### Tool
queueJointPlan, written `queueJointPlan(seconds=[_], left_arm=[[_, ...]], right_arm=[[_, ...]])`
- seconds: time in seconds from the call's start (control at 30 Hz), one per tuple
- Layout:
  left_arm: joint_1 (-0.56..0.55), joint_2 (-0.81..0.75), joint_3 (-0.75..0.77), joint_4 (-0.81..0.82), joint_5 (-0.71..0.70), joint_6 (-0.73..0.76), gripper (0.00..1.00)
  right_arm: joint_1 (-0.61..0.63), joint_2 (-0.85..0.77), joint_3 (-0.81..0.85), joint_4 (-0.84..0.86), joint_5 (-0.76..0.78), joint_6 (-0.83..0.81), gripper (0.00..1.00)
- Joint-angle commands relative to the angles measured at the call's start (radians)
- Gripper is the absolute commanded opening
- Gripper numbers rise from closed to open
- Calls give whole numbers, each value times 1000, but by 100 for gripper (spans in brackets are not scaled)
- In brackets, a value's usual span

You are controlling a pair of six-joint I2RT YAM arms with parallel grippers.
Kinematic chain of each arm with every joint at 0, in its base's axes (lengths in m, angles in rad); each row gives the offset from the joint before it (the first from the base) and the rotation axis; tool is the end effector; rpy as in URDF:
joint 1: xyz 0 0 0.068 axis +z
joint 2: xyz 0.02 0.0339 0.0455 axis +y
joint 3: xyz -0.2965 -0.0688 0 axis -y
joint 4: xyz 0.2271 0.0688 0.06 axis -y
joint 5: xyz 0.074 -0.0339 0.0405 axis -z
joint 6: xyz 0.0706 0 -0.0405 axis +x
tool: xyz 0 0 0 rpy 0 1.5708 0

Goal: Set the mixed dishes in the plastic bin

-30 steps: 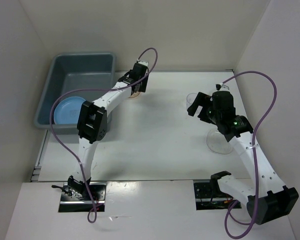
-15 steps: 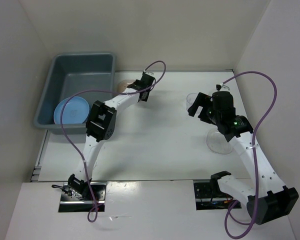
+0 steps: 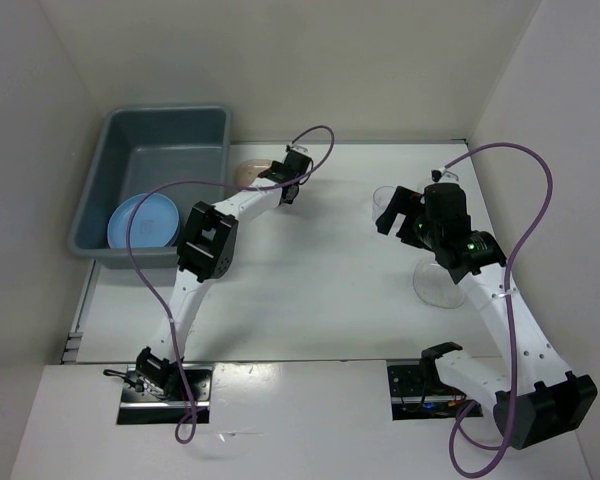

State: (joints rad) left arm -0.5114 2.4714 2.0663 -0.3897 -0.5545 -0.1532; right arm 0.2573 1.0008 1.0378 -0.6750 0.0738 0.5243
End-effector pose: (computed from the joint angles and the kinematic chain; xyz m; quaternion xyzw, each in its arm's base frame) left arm 0.5228 -0.2508 0.1677 0.0567 0.8945 0.1208 0.4266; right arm 0.1954 0.0460 0.3455 0.1352 0.8824 0.1407 0.4280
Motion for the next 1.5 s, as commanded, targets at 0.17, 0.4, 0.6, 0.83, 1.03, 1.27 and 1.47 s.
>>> queueJointPlan(seconds=[0.17, 0.4, 0.6, 0.83, 1.03, 1.27, 1.47], left_arm=[[1, 46, 63, 8, -27, 43, 33], [1, 46, 54, 8, -71, 43, 28], [1, 37, 54, 17, -103, 43, 13], [-25, -38, 92, 8, -150, 53, 0], [-61, -164, 282, -78, -81, 52, 0], [-61, -380, 341, -78, -1, -5, 0], [-61, -520, 166, -41, -448, 238, 0]], right_arm=[[-7, 5, 22, -15, 3, -41, 99], [-7, 15, 22, -15, 3, -61, 99], [-7, 15, 22, -15, -6, -70, 99], [-7, 24, 22, 3, -28, -70, 99], [-7, 33, 13, 34, -58, -70, 99], [-7, 24, -5, 64, -77, -50, 99], [-7, -7, -16, 74, -95, -40, 99]])
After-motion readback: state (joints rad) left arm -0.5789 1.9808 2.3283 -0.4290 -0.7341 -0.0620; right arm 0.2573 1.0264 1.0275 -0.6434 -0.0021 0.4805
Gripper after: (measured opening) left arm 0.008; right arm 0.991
